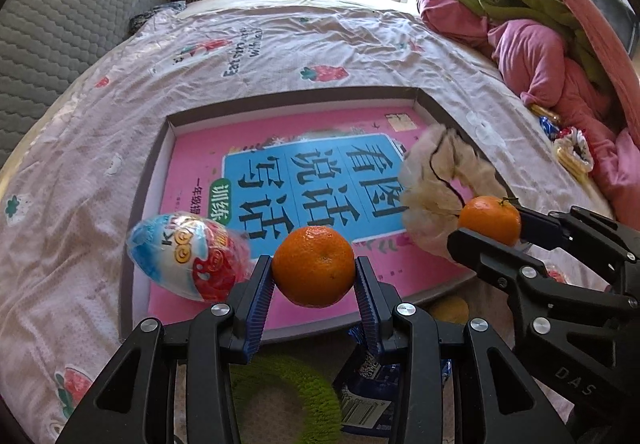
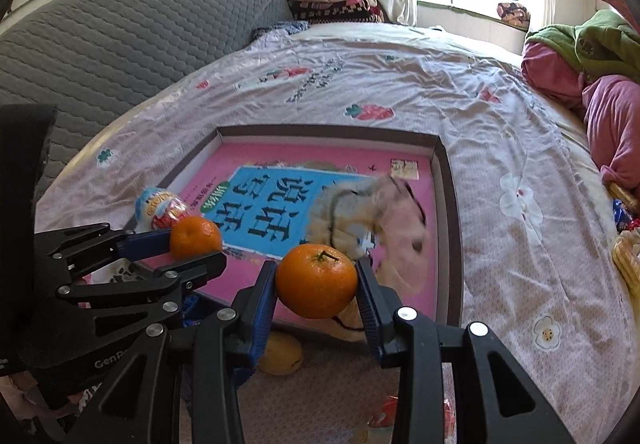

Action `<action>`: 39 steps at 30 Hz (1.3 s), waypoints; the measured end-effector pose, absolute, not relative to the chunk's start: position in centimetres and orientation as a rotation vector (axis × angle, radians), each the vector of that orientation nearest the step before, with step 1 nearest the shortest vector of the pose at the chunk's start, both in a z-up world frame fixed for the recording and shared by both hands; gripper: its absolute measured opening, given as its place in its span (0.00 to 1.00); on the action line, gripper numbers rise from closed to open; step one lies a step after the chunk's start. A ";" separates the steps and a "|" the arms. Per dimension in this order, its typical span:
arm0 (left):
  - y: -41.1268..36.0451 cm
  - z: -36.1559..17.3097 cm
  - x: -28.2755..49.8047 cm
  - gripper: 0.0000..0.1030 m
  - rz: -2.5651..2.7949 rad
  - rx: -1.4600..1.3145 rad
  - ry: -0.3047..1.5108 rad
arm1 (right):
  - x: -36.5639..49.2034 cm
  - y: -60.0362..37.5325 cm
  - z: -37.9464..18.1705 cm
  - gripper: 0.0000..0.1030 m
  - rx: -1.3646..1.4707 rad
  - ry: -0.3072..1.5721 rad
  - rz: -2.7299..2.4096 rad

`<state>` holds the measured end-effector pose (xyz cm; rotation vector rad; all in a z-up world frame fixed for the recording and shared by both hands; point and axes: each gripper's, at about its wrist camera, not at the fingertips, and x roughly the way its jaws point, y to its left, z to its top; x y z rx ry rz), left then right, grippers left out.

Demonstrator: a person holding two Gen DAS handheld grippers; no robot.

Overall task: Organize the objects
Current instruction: 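Carry the orange in the left tool over the tray while the right tool carries its orange, then lower both oranges into the tray and open both tools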

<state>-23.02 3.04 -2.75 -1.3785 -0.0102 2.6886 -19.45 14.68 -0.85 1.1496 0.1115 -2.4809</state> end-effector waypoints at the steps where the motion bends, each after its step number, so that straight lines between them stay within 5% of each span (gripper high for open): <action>1: 3.1 -2.9 -23.1 0.40 2.685 -1.386 -0.008 | -19.5 14.7 -1.0 0.38 1.156 0.112 -2.479; 39: 4.0 -4.7 -24.7 0.40 2.640 -1.397 -0.024 | -21.7 15.2 -3.8 0.38 1.314 0.125 -2.493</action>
